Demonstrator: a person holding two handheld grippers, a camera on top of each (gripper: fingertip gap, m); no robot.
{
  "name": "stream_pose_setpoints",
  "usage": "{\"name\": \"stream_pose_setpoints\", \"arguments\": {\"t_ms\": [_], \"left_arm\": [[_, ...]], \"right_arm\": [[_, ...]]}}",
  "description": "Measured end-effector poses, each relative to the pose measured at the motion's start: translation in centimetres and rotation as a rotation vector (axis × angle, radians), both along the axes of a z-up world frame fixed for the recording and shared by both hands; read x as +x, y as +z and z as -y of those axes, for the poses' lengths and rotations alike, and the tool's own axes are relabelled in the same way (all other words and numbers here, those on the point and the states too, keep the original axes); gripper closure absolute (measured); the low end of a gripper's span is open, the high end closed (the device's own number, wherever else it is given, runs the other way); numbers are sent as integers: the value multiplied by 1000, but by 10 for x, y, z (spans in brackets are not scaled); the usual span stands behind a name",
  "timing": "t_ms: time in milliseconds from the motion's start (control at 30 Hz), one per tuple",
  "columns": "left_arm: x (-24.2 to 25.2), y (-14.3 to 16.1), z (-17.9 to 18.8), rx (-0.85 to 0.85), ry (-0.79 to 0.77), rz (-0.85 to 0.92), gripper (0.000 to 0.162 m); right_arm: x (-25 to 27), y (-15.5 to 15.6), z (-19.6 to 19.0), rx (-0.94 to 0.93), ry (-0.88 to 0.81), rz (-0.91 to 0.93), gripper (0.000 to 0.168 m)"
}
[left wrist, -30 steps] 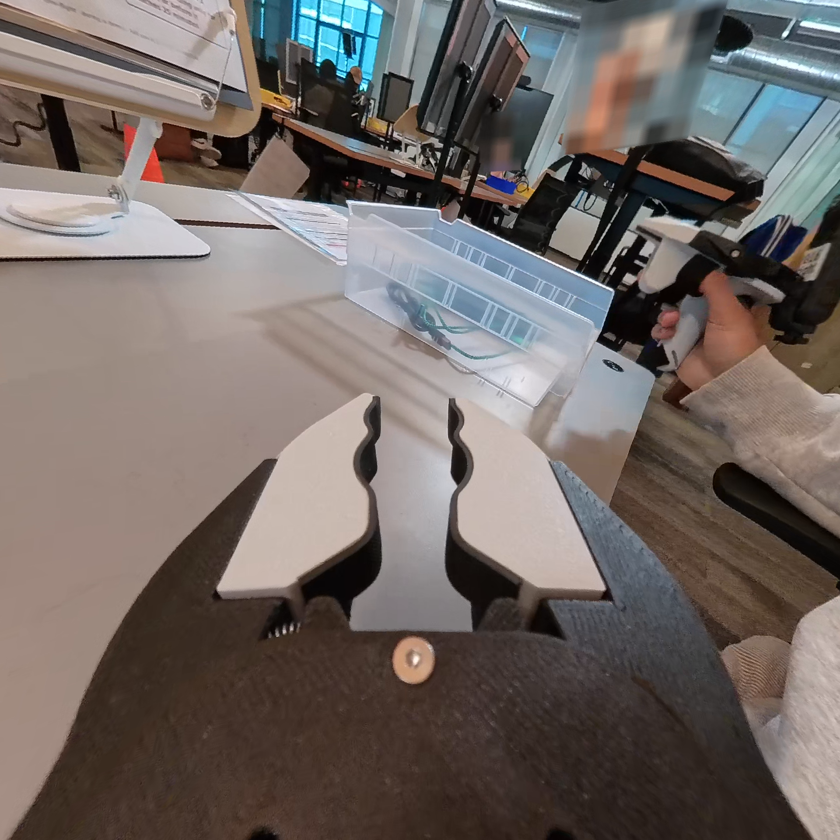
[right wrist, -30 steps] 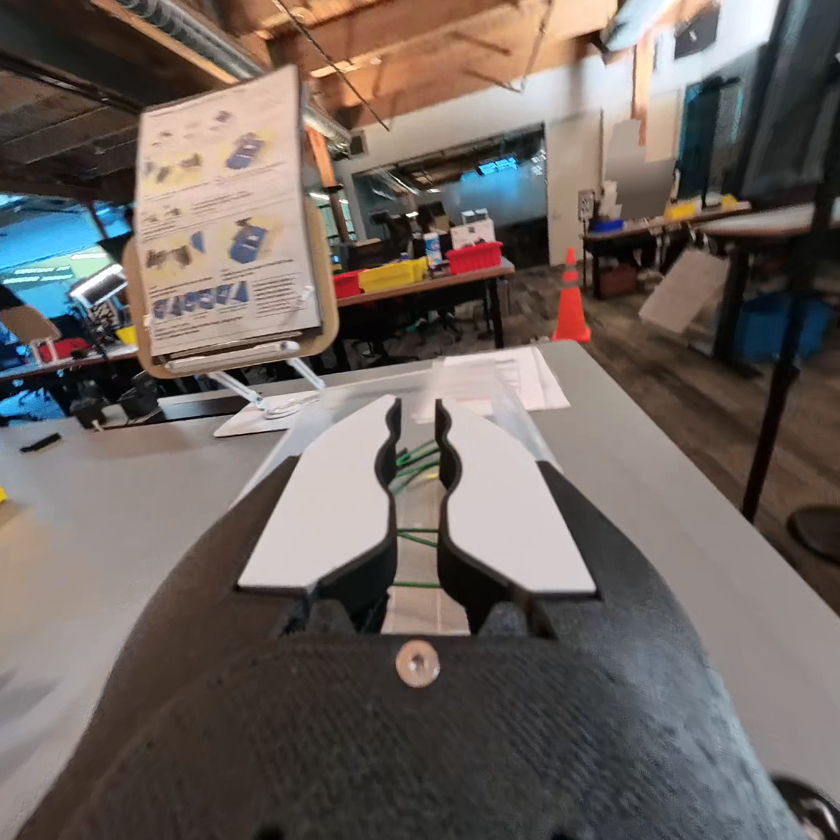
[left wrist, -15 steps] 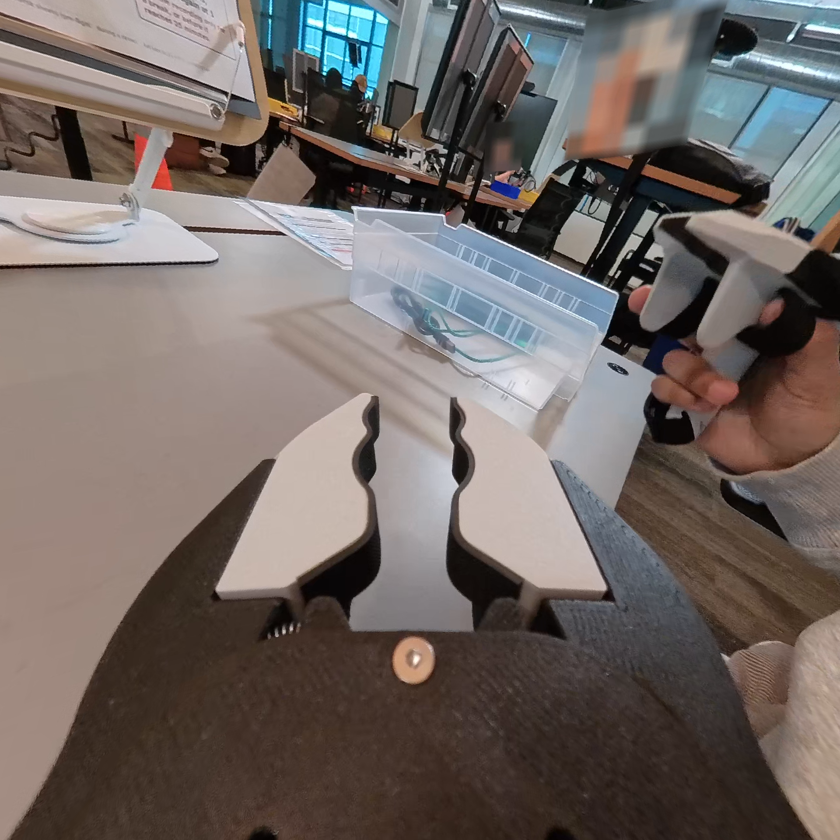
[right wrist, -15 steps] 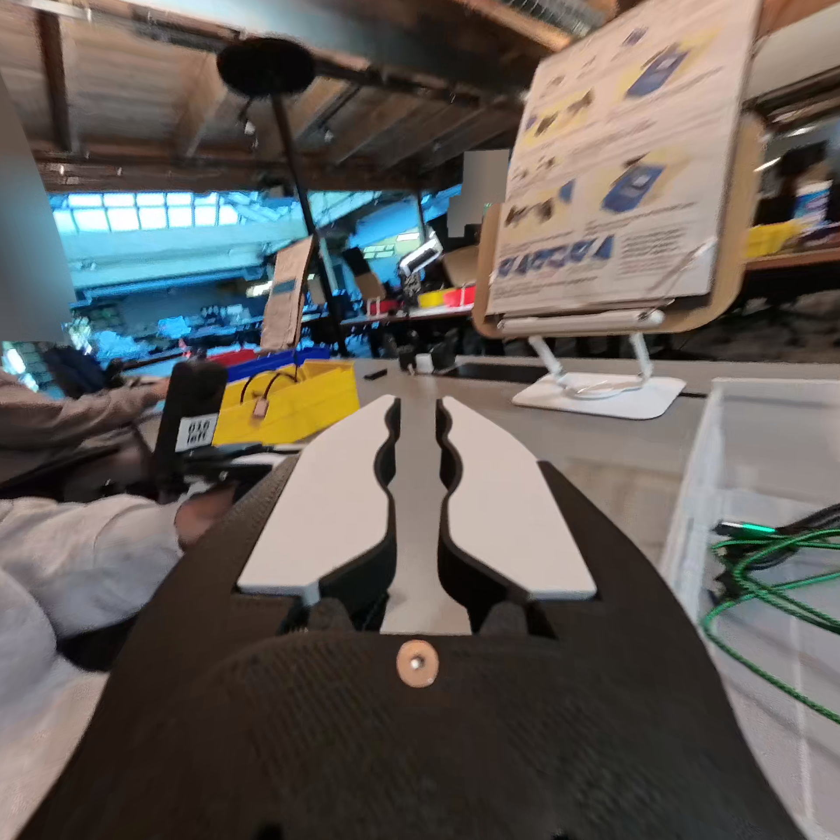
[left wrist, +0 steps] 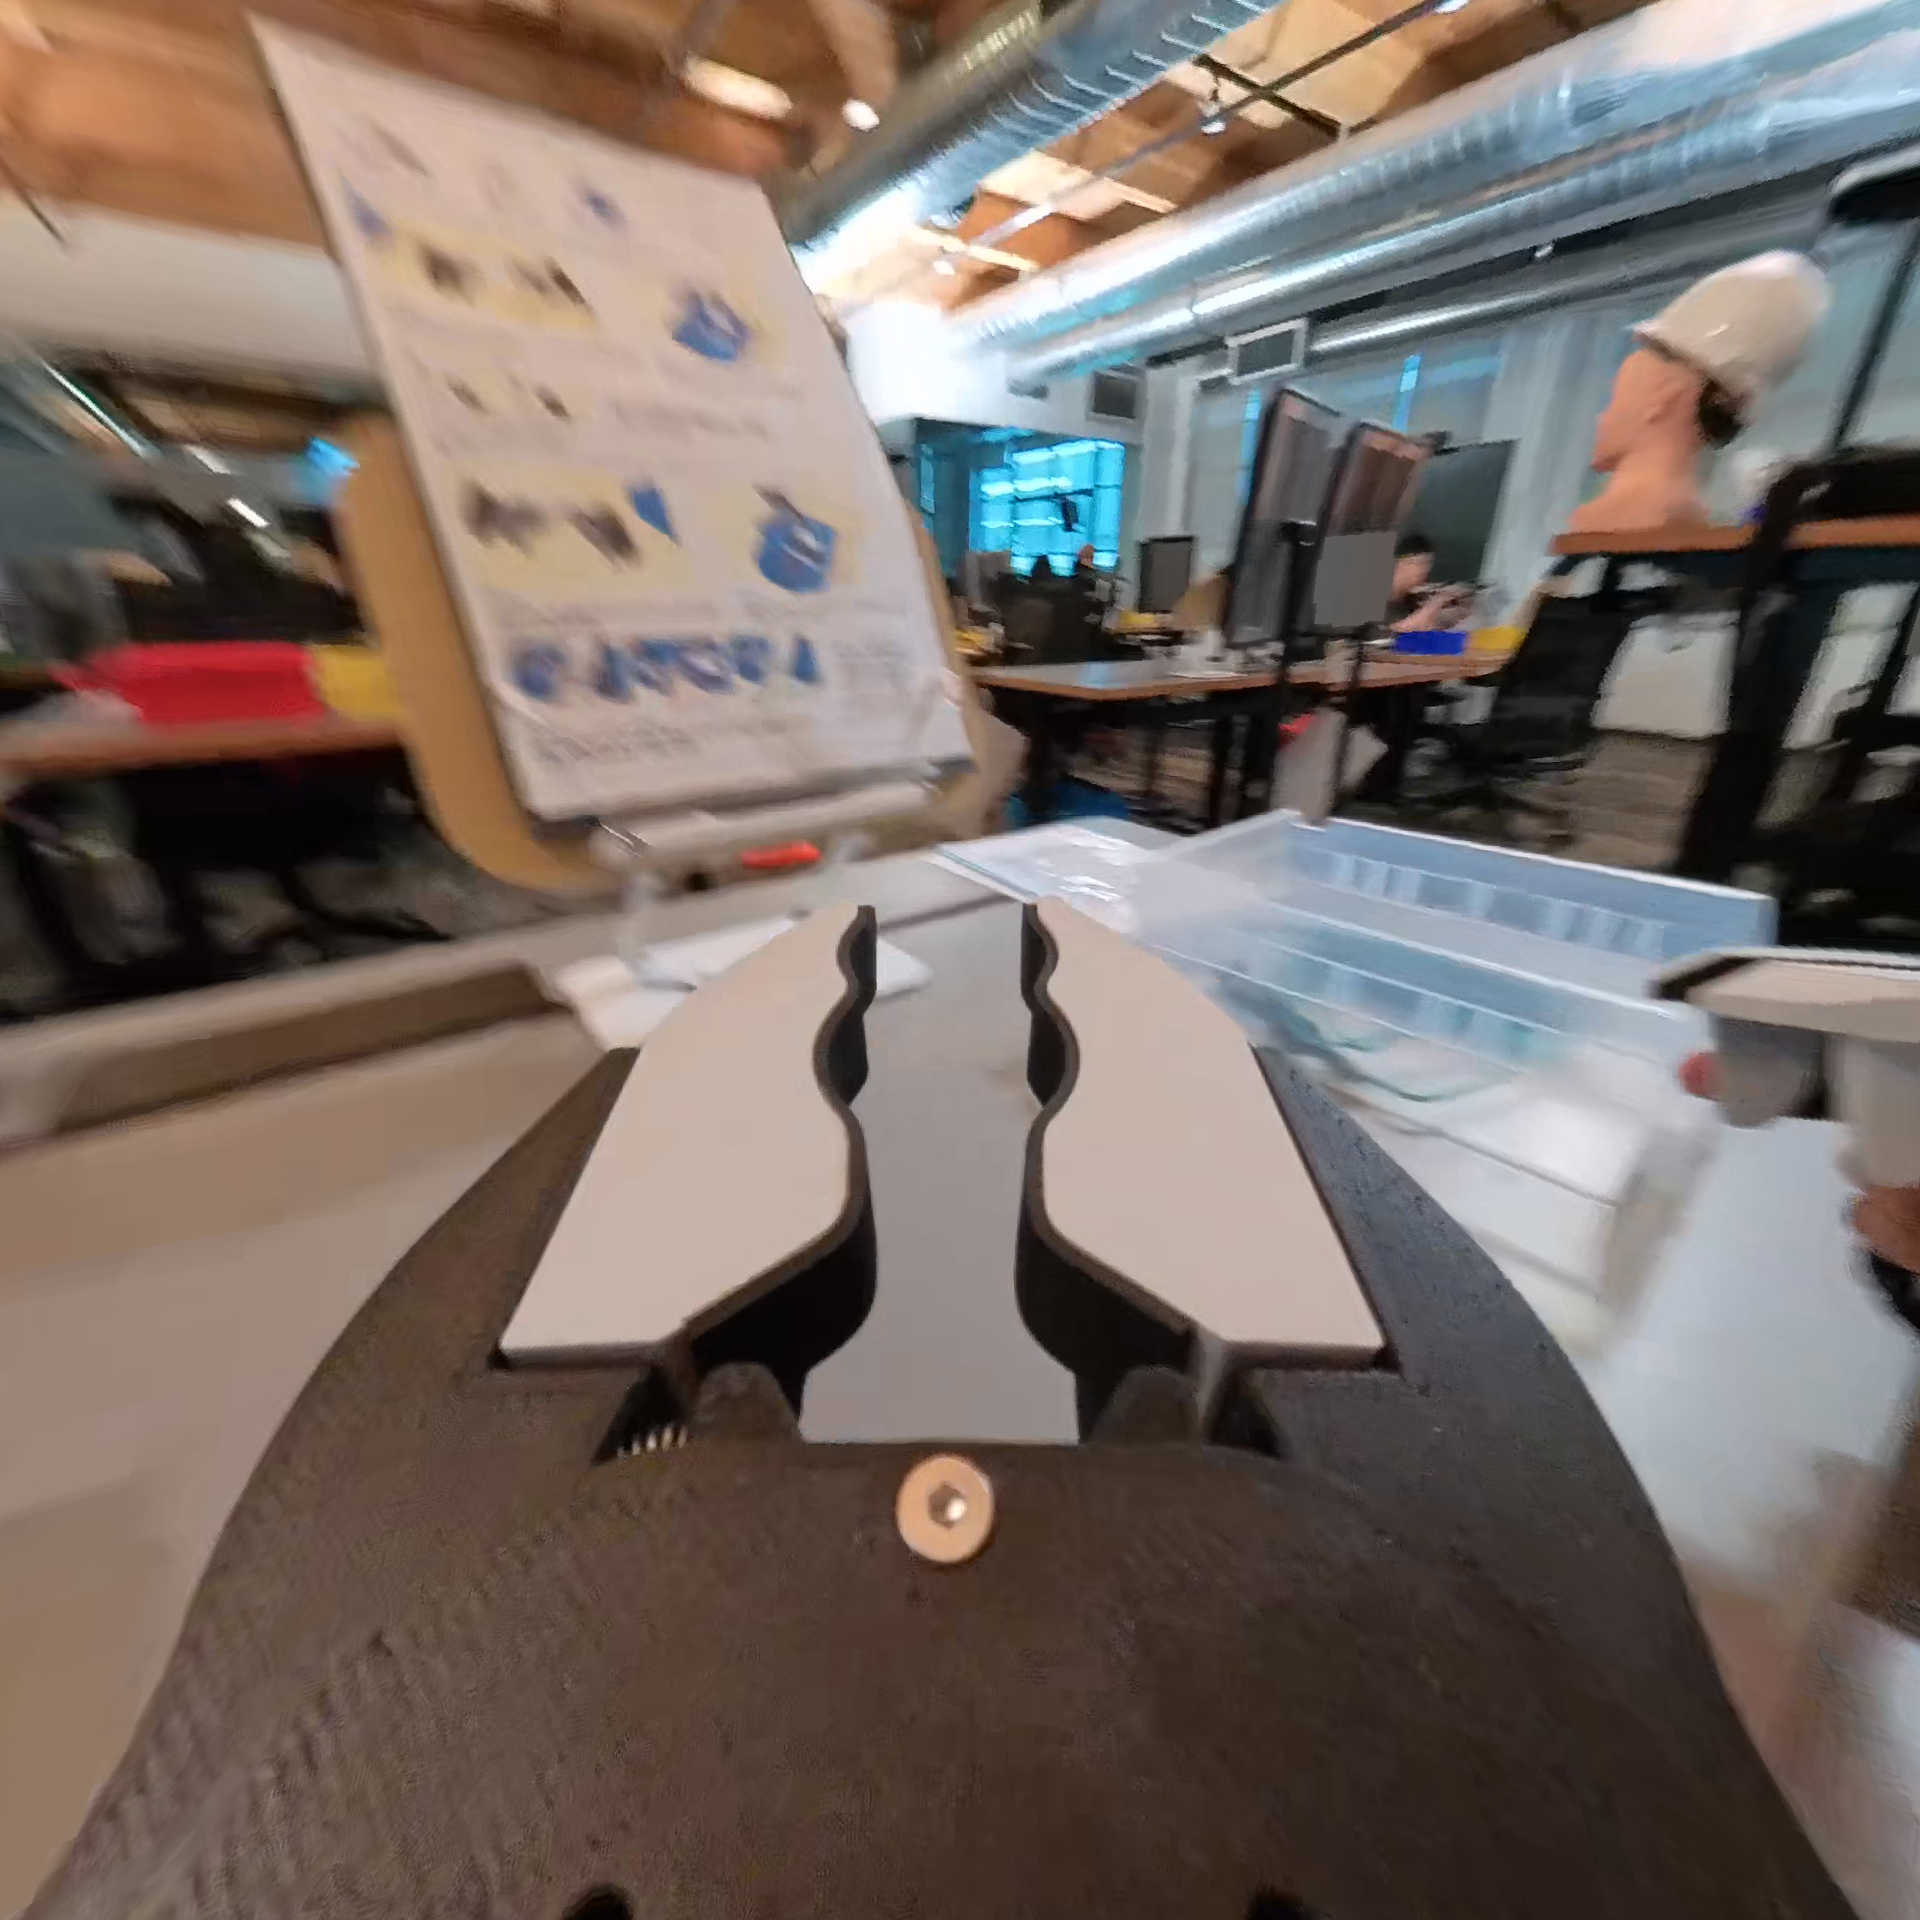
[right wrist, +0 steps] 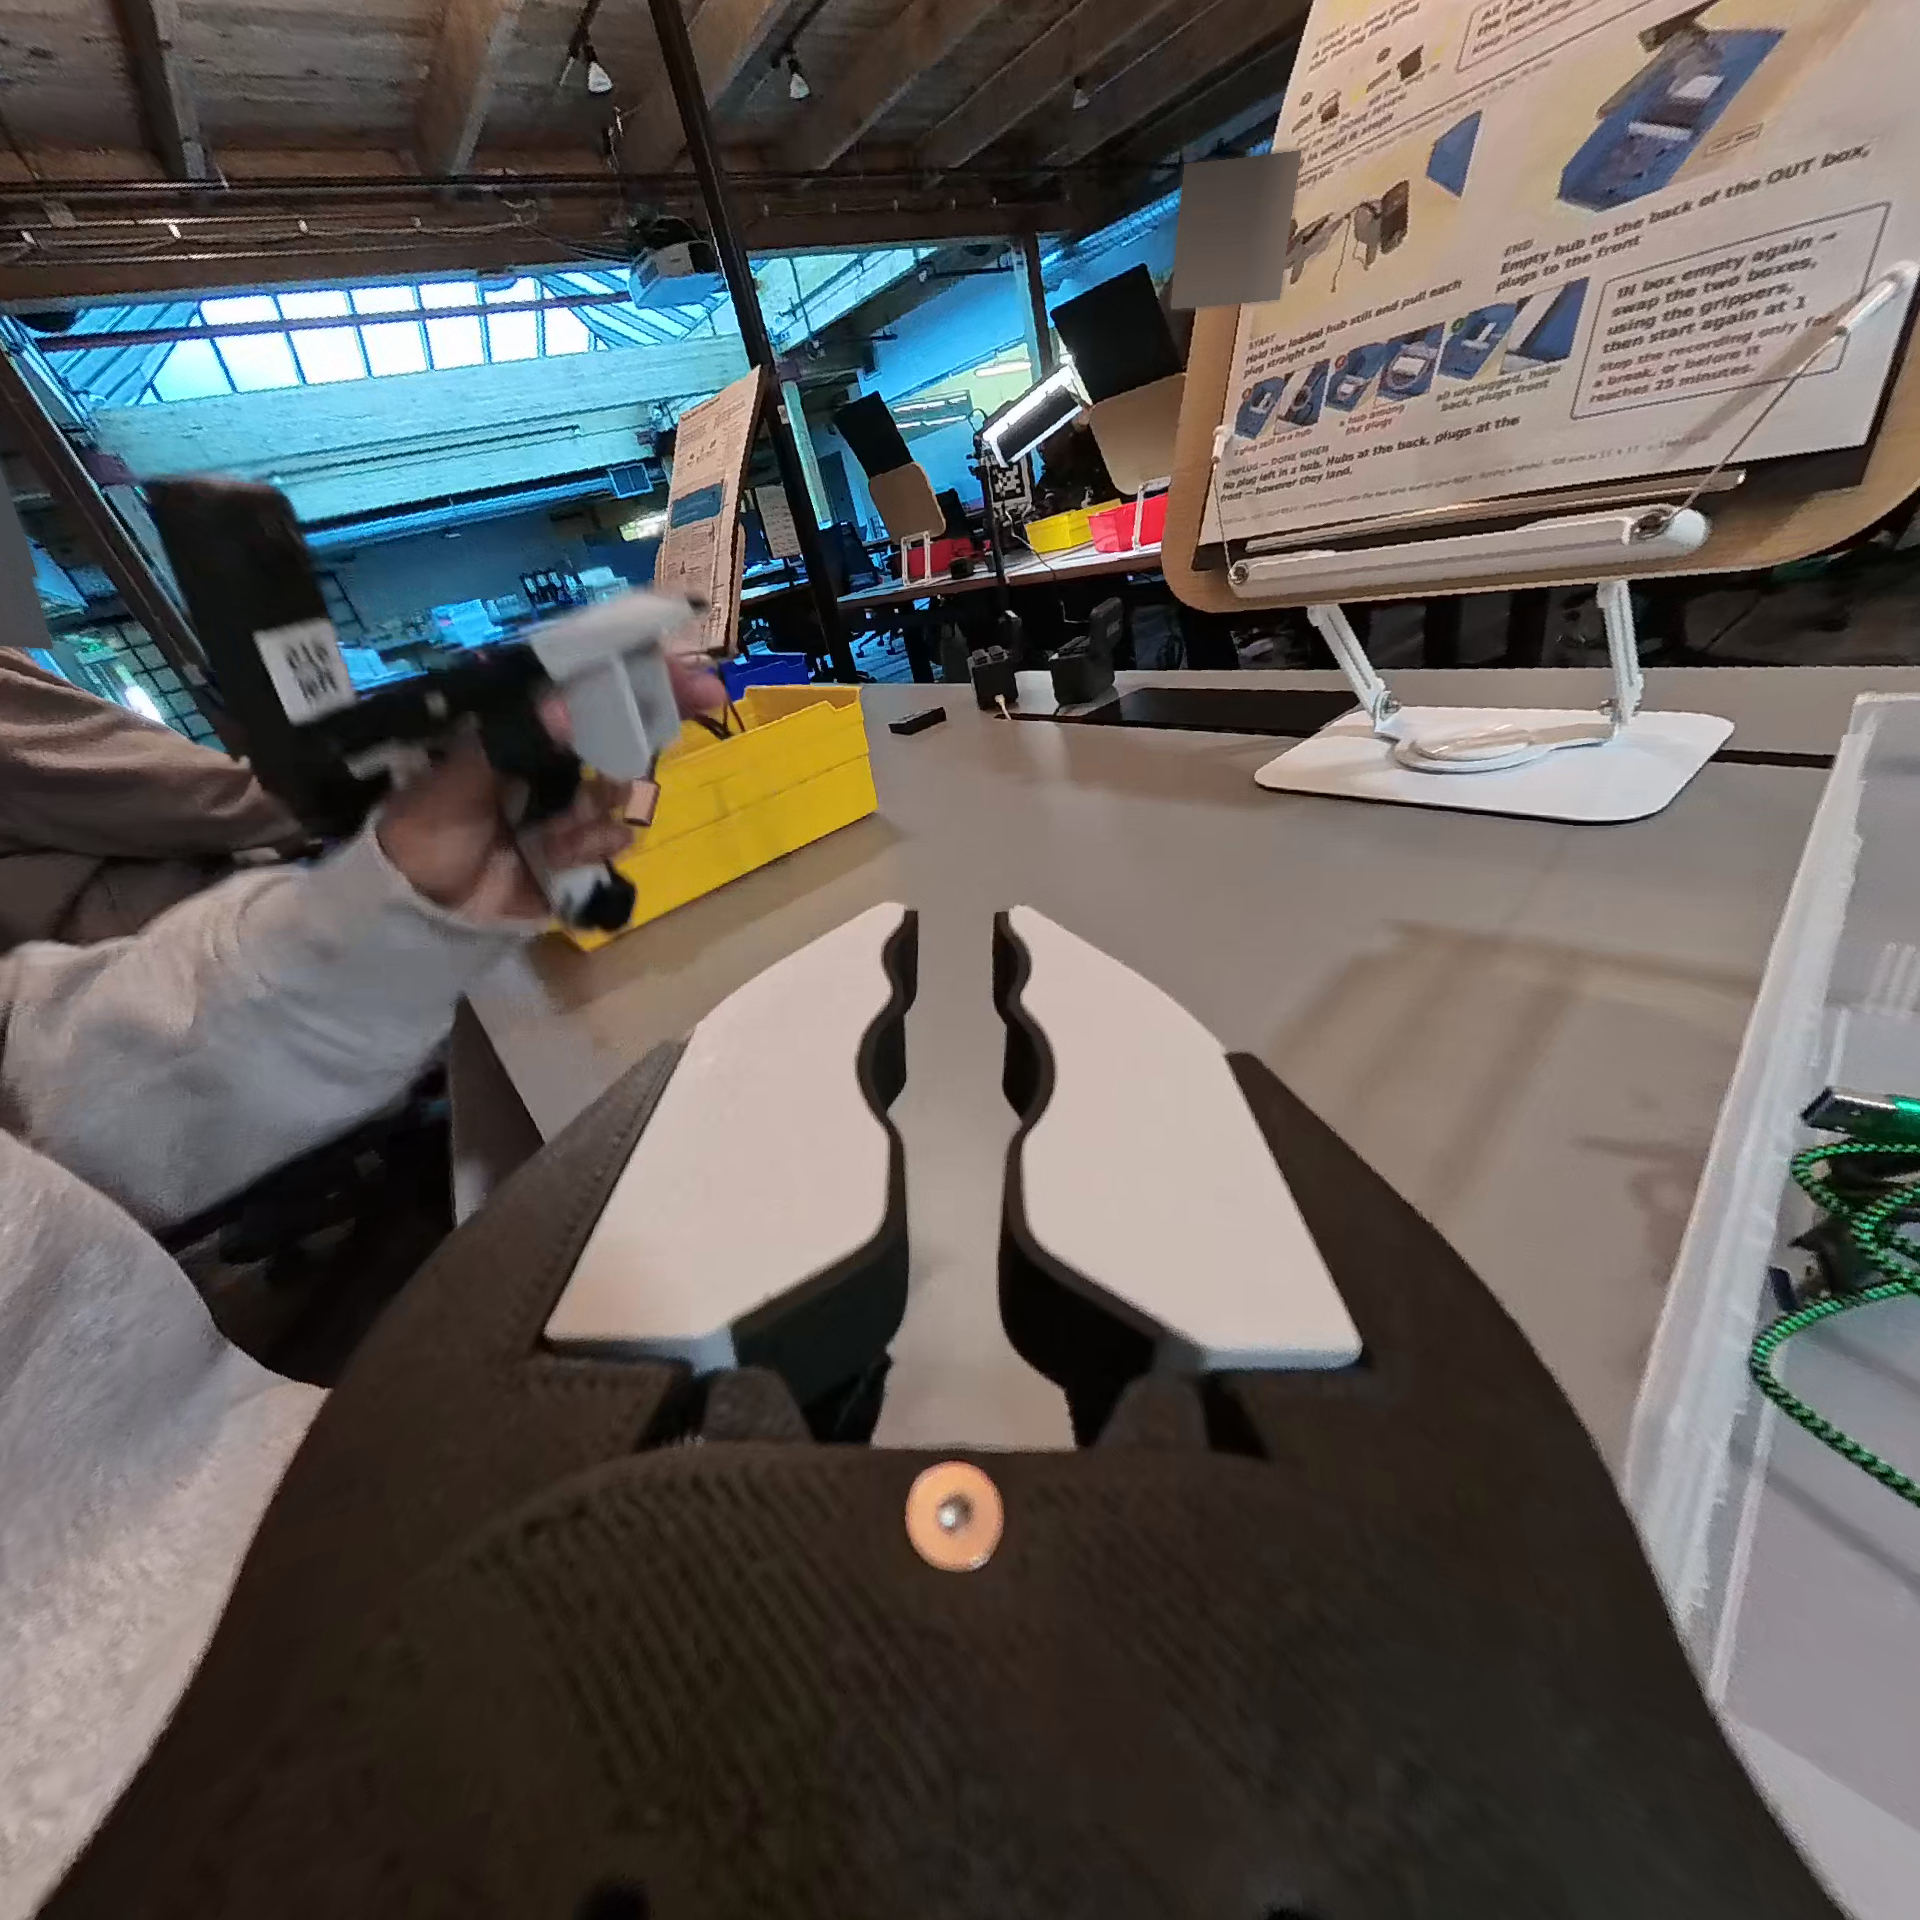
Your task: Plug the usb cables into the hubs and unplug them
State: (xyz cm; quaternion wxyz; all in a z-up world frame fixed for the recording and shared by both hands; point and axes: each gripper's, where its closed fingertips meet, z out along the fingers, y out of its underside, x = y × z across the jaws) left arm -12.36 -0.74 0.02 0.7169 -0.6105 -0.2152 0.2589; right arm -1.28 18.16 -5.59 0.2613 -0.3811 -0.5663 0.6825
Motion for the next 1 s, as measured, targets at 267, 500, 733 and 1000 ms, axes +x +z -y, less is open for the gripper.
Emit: {"name": "stream_pose_setpoints", "arguments": {"t_ms": [267, 500, 733, 1000], "left_arm": [[-116, 82, 177, -307, 300, -14, 130], [-217, -29, 276, -1314, 71, 103, 117], [-296, -71, 313, -1535, 133, 19, 133], [-262, -117, 319, -1636, -104, 49, 117]], "right_arm": [[-6, -18, 12, 65, 24, 43, 155], [-16, -24, 18, 68, -11, 90, 153], [-18, -27, 39, 66, -77, 116, 154], [-43, -31, 50, 7, -100, 173, 154]]}}
